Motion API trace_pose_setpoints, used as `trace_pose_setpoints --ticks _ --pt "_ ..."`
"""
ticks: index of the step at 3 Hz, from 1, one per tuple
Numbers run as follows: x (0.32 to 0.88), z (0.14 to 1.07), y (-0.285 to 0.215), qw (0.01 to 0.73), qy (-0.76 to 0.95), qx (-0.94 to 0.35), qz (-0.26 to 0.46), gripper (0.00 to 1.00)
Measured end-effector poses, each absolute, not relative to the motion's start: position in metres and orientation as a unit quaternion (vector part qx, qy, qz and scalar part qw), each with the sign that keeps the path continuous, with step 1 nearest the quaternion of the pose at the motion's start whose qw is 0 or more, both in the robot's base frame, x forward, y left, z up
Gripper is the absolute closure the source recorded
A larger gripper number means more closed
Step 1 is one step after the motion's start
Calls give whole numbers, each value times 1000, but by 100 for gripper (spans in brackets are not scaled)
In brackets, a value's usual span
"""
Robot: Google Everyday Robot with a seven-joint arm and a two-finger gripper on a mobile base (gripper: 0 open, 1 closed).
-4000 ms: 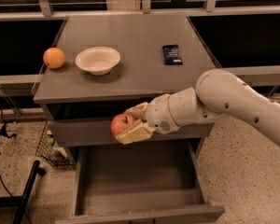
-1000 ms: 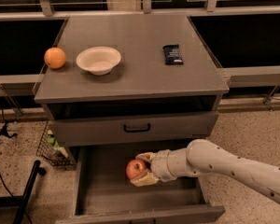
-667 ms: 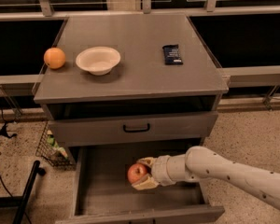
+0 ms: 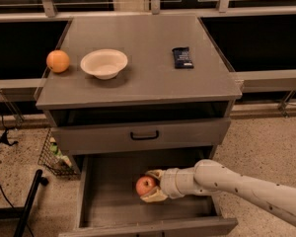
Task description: Place apple into middle drawer
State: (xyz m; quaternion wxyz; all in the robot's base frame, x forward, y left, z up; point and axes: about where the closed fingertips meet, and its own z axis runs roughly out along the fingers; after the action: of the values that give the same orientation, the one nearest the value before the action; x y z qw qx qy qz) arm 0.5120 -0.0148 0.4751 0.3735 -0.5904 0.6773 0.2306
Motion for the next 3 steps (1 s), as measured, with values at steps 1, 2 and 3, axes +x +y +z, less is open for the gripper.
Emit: trace_pose_setpoints --ticks 1,2,3 --pt "519 457 -12 369 674 -597 230 100" --pt "526 442 -9 364 671 -602 235 100" --pt "533 427 -5 357 671 -604 240 100"
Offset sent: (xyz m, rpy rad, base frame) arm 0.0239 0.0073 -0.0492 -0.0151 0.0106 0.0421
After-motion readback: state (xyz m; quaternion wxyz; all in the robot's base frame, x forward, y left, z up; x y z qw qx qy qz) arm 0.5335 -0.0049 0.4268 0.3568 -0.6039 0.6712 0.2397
